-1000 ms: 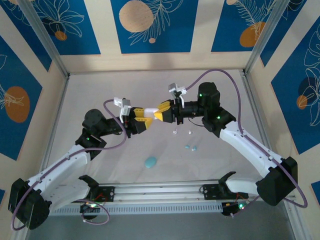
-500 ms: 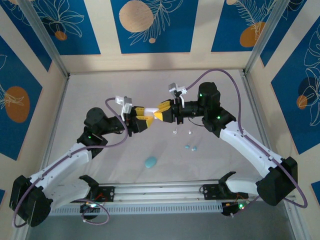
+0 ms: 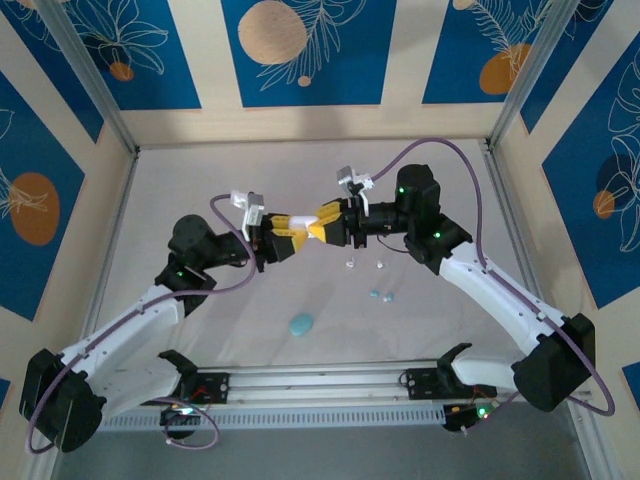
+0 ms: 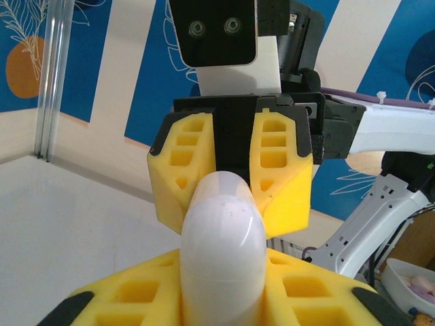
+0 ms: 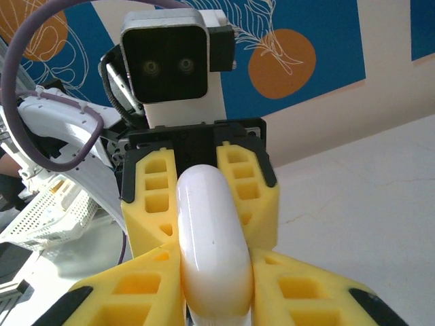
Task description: Insert wireless bluetooth earbuds into charging case
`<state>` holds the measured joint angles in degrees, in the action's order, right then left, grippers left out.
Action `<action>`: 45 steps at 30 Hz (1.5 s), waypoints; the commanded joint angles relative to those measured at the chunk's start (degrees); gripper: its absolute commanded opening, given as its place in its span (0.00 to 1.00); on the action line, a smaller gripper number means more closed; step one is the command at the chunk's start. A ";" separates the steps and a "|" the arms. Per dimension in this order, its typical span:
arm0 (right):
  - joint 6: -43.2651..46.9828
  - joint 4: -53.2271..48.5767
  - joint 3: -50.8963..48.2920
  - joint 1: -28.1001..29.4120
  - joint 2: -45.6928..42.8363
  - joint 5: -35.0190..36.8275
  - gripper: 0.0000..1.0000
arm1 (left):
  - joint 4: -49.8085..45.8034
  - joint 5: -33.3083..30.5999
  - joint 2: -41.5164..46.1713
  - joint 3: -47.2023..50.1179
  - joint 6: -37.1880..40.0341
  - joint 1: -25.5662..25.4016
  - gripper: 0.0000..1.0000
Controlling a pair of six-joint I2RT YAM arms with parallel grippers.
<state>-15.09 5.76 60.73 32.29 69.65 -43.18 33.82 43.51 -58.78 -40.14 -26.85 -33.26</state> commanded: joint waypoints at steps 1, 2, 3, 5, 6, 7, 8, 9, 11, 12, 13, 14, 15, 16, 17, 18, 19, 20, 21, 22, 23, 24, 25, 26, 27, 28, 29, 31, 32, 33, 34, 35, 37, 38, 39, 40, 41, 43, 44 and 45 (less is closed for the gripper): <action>1.14 -1.82 0.25 0.48 -0.35 1.36 0.32 | 1.15 1.82 -0.17 -2.06 0.55 -0.49 0.21; 0.63 -2.50 0.55 0.32 -0.30 2.68 0.34 | 0.81 2.10 -0.18 -2.14 0.97 -0.45 0.20; 0.01 -3.59 0.97 0.29 -0.30 4.65 0.37 | 0.24 2.26 0.03 -2.22 1.73 -0.47 0.19; -1.71 -5.01 1.73 -0.28 -0.21 6.38 0.44 | -0.60 2.62 0.48 -2.14 3.10 -0.48 0.17; -2.97 -5.56 2.00 -0.65 -0.07 7.13 0.46 | -0.95 2.86 0.64 -2.05 3.76 -0.45 0.17; -3.92 -6.41 2.40 -1.06 0.11 8.09 0.48 | -1.34 2.98 0.98 -2.05 4.46 -0.47 0.16; -4.56 -7.53 2.99 -1.41 0.37 8.73 0.49 | -1.62 3.03 1.19 -2.06 5.12 -0.49 0.17; -5.21 -8.45 3.36 -1.76 0.61 9.12 0.51 | -1.57 2.99 1.39 -2.05 5.61 -0.43 0.16; -7.78 -9.17 3.80 -2.97 1.04 9.47 0.54 | -1.98 3.17 1.69 -2.18 6.64 -0.47 0.16; -9.18 -9.22 3.95 -3.55 1.31 9.73 0.55 | -2.24 3.26 1.72 -2.22 6.97 -0.44 0.16; -10.67 -9.27 4.17 -4.10 1.57 9.65 0.55 | -2.45 3.44 1.66 -2.22 7.24 -0.43 0.16; -11.57 -9.27 4.43 -4.61 1.75 9.31 0.56 | -2.58 3.43 1.71 -2.31 7.33 -0.42 0.16; -12.26 -9.34 4.63 -4.81 1.87 8.95 0.57 | -2.54 3.34 1.73 -2.22 7.34 -0.56 0.16; -12.64 -9.41 4.90 -4.96 1.98 8.90 0.58 | -2.44 3.13 1.74 -2.07 7.41 -0.58 0.16; -13.00 -9.45 5.07 -5.04 1.98 8.87 0.59 | -2.20 2.95 1.78 -1.89 7.43 -0.56 0.17; -13.12 -9.54 5.39 -5.03 1.98 8.26 0.60 | -2.23 2.38 1.90 -1.64 7.51 -0.48 0.17; -13.10 -9.36 5.62 -5.01 1.77 7.60 0.62 | -2.24 1.80 1.96 -1.45 7.75 -0.58 0.17; -13.32 -9.19 5.79 -5.05 1.51 7.34 0.63 | -2.32 1.16 2.13 -1.07 7.98 -0.53 0.17; -13.57 -9.05 5.96 -5.09 1.04 7.46 0.64 | -2.33 0.23 2.35 -0.64 8.33 -0.55 0.18; -13.82 -9.13 6.07 -5.27 0.28 8.17 0.65 | -2.58 -1.06 2.70 -0.15 8.71 -0.55 0.18; -13.80 -9.23 6.00 -5.32 -0.61 9.06 0.65 | -2.79 -2.13 3.01 0.29 9.09 -0.52 0.18; -13.61 -9.76 5.74 -5.68 -1.75 10.94 0.66 | -3.02 -3.37 3.41 0.92 9.56 -0.58 0.18; -13.51 -10.76 5.57 -6.02 -2.84 13.91 0.66 | -3.14 -4.53 3.70 1.40 9.90 -0.55 0.18; -13.39 -12.66 5.20 -6.73 -4.26 17.57 0.65 | -3.35 -5.95 4.22 2.06 10.30 -0.55 0.18; -13.14 -13.92 4.75 -7.58 -5.18 19.52 0.64 | -3.39 -6.89 4.70 2.56 10.49 -0.51 0.18; -13.03 -15.15 3.93 -8.91 -6.14 21.07 0.63 | -3.35 -7.97 5.18 3.05 10.75 -0.58 0.18; -13.03 -16.61 3.20 -10.18 -6.71 22.33 0.62 | -3.45 -8.77 5.57 3.45 10.85 -0.53 0.18; -12.79 -21.44 1.56 -12.99 -6.85 26.38 0.57 | -3.47 -10.10 6.44 4.29 11.02 -0.55 0.18; -13.01 -24.37 1.21 -14.22 -6.24 28.77 0.54 | -3.54 -10.51 6.74 4.52 10.94 -0.56 0.18; -13.34 -28.20 0.98 -15.71 -5.01 31.23 0.52 | -3.61 -10.88 7.05 4.74 10.86 -0.53 0.18; -13.00 -32.04 0.97 -17.28 -3.18 32.05 0.50 | -3.70 -11.05 7.27 4.87 10.77 -0.57 0.18; -12.90 -35.02 0.97 -19.05 -1.21 31.81 0.50 | -3.74 -11.17 7.60 4.94 10.67 -0.58 0.18; -12.97 -38.89 0.86 -21.84 3.04 29.88 0.49 | -4.03 -11.38 8.02 5.04 10.50 -0.58 0.18; -12.54 -39.93 0.88 -22.60 5.37 28.31 0.49 | -4.18 -11.50 8.23 5.10 10.42 -0.54 0.18; -11.86 -40.48 0.84 -22.82 7.90 26.67 0.49 | -4.41 -11.67 8.40 5.08 10.33 -0.57 0.18; -11.40 -41.17 1.19 -22.53 10.57 25.68 0.50 | -4.62 -11.82 8.64 5.20 10.22 -0.58 0.18; -10.85 -41.57 1.73 -21.76 13.21 24.65 0.50 | -4.69 -11.98 8.83 5.27 10.17 -0.55 0.18; -9.03 -42.48 3.39 -19.46 18.26 24.52 0.50 | -4.81 -12.28 9.33 5.43 9.85 -0.58 0.18; -8.05 -43.20 4.81 -17.98 21.25 25.60 0.50 | -4.81 -12.49 9.63 5.59 9.65 -0.50 0.19; -7.42 -43.52 6.00 -16.81 23.64 26.61 0.50 | -4.94 -12.76 9.86 5.68 9.54 -0.55 0.18</action>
<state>-25.85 -32.03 63.22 12.25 89.19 -15.62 28.75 32.12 -50.41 -34.96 -17.43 -33.26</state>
